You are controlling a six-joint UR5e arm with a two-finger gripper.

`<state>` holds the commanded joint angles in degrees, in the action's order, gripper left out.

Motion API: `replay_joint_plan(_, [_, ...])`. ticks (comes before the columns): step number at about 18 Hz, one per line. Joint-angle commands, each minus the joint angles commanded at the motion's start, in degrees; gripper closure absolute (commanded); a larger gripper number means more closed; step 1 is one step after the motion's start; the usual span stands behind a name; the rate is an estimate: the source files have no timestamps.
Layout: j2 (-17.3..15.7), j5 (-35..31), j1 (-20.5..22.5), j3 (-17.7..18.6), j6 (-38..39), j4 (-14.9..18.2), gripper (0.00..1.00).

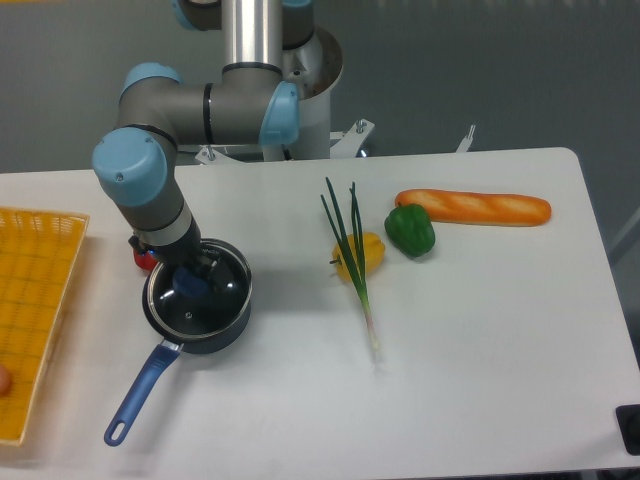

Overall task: Open the lid
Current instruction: 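Lower the gripper onto the lid knob and close on it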

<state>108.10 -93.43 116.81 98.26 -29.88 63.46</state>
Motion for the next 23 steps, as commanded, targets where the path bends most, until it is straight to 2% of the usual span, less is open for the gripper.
replay_joint_plan(14, [0.2, 0.2, -0.2, -0.2, 0.4, 0.3, 0.02])
replay_joint_plan(17, [0.2, 0.2, -0.2, -0.2, 0.4, 1.0, 0.19])
replay_joint_plan(18, [0.2, 0.2, -0.1, -0.3, 0.5, 1.6, 0.30])
replay_joint_plan(20, [0.2, 0.2, -0.1, -0.6, 0.6, 2.4, 0.39])
replay_joint_plan(23, [0.1, 0.5, 0.1, -0.7, 0.6, 2.5, 0.41])
